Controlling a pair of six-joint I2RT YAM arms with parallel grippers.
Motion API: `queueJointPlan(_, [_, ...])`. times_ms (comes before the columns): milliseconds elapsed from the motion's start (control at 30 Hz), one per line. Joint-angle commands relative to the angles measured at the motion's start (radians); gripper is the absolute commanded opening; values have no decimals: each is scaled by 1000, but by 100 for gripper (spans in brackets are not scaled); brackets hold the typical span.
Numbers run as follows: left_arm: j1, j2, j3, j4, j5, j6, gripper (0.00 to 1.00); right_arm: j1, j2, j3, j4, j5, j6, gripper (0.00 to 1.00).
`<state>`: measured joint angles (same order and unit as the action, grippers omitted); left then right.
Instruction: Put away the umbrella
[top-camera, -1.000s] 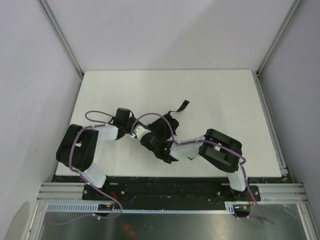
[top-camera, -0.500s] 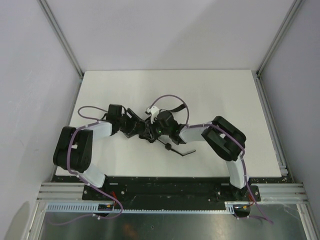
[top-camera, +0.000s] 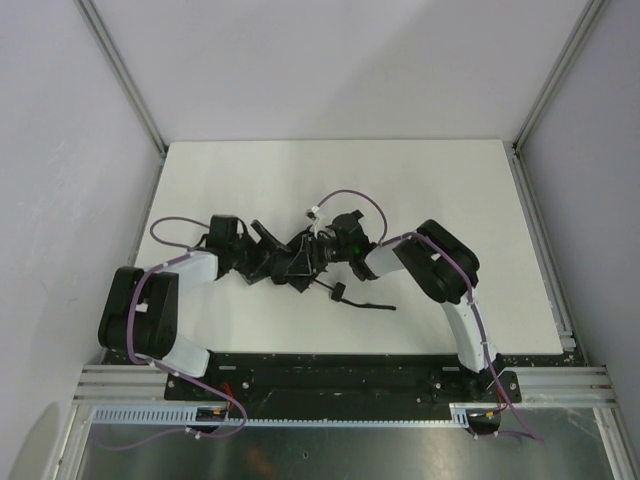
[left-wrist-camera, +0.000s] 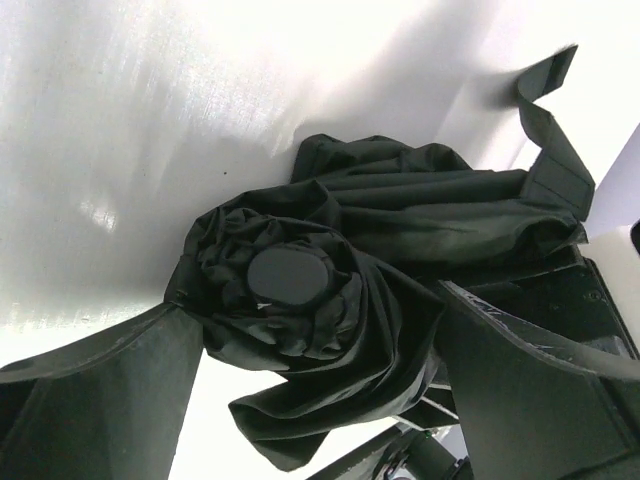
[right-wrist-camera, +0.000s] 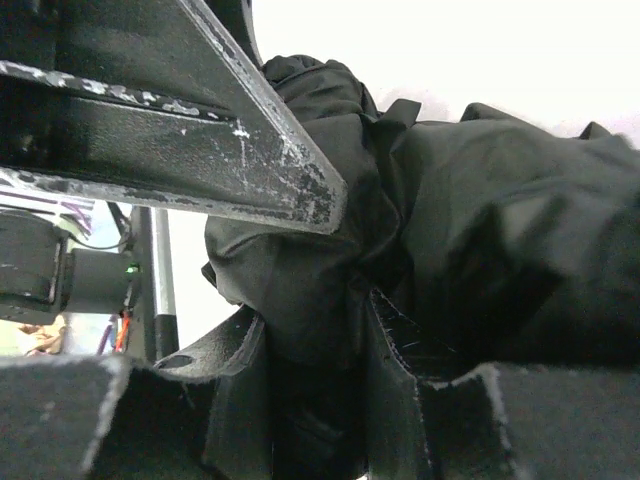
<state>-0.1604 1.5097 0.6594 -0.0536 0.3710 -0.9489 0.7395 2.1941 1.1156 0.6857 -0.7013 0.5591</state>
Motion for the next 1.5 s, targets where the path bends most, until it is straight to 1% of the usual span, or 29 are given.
queueJointPlan(0, [-30,58,-58,18,-62,-15,96,11,144,-87,-214,-105,133,0])
queueJointPlan(67, [-44,75,-89,63,-122,-23,90,10,159,-88,-158,-134,176,0])
queueJointPlan(100, [-47,79,-117,118,-129,-32,83,9,164,-88,-137,-142,197,0])
queueJointPlan(233, [-57,57,-216,280,-145,-68,47,8,170,-88,-105,-146,230,0])
queueJointPlan(267, [-59,46,-229,294,-157,-66,36,8,168,-88,-99,-149,238,0])
queueJointPlan(300, [-60,37,-239,301,-168,-62,23,8,164,-88,-96,-149,243,0])
queueJointPlan(333, [-60,27,-247,304,-177,-58,15,10,156,-88,-93,-150,247,0])
queueJointPlan(400, [-61,17,-257,304,-189,-57,5,14,125,-88,-111,-134,235,1])
queueJointPlan(467, [-62,17,-262,297,-193,-52,1,16,78,-88,-146,-106,207,10])
queueJointPlan(533, [-61,27,-262,278,-194,-53,0,16,15,-86,-192,-67,168,22])
queueJointPlan(567, [-61,32,-261,265,-191,-54,0,15,-22,-82,-224,-41,143,30])
queueJointPlan(600, [-61,37,-258,252,-186,-54,0,16,-63,-75,-264,-12,110,45])
queueJointPlan(633, [-61,39,-255,238,-184,-55,0,17,-101,-71,-302,18,74,58])
queueJointPlan(700, [-61,33,-251,214,-189,-55,0,28,-180,-63,-369,88,-6,75])
queueJointPlan(733, [-61,29,-246,196,-197,-52,0,36,-218,-59,-401,134,-49,81])
queueJointPlan(800, [-62,23,-229,156,-205,-49,0,60,-277,-46,-474,249,-147,89])
queueJointPlan(900, [-62,18,-216,130,-201,-54,0,113,-321,-12,-567,445,-289,95])
queueJointPlan(1000, [-61,18,-216,123,-194,-62,0,182,-327,22,-597,655,-398,95])
queueJointPlan(1100, [-61,29,-215,118,-181,-76,0,253,-293,69,-615,835,-488,94])
queueJointPlan(1233, [-62,45,-211,107,-165,-92,0,322,-212,126,-610,1011,-544,91])
queueJointPlan(1300, [-61,51,-206,96,-160,-99,0,342,-165,149,-625,1089,-545,86])
queueJointPlan(1333, [-61,51,-205,92,-157,-101,0,347,-143,153,-634,1111,-533,82])
queueJointPlan(1367, [-61,52,-204,88,-154,-105,0,347,-121,155,-643,1122,-519,75])
queueJointPlan(1467, [-61,54,-201,83,-150,-108,0,336,-59,148,-665,1090,-474,47])
